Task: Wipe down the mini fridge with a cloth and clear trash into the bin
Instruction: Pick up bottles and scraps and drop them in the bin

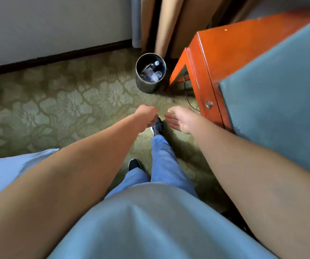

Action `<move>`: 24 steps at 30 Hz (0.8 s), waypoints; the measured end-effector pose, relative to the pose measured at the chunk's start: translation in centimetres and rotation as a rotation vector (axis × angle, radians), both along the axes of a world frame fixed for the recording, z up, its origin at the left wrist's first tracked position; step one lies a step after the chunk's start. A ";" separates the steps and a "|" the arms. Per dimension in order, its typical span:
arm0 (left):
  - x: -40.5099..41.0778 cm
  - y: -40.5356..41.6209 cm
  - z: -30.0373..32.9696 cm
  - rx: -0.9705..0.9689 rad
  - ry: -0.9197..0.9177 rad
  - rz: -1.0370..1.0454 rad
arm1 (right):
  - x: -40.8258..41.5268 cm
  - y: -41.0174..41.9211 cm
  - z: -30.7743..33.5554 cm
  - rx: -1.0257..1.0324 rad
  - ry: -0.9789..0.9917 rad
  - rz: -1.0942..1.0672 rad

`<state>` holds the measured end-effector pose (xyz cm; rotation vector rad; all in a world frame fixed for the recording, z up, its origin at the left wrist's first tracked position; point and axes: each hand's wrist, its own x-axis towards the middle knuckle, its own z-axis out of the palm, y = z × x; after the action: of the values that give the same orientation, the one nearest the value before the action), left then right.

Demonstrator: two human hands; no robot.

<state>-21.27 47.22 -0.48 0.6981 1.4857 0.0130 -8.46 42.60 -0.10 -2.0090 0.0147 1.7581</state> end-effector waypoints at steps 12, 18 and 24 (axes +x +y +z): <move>7.1 -15.5 8.5 0.025 -0.112 -0.431 | 3.5 -18.3 8.3 0.072 -0.084 -0.327; 11.8 -21.6 9.7 -0.006 -0.138 -0.614 | 7.6 -26.2 10.0 0.069 -0.109 -0.510; 18.4 -28.6 10.2 -0.004 -0.144 -0.822 | 13.4 -33.9 10.2 0.079 -0.113 -0.654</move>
<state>-2.87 18.63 9.76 1.2321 0.9760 -0.5549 4.90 8.66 10.11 -1.7661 0.4988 1.2071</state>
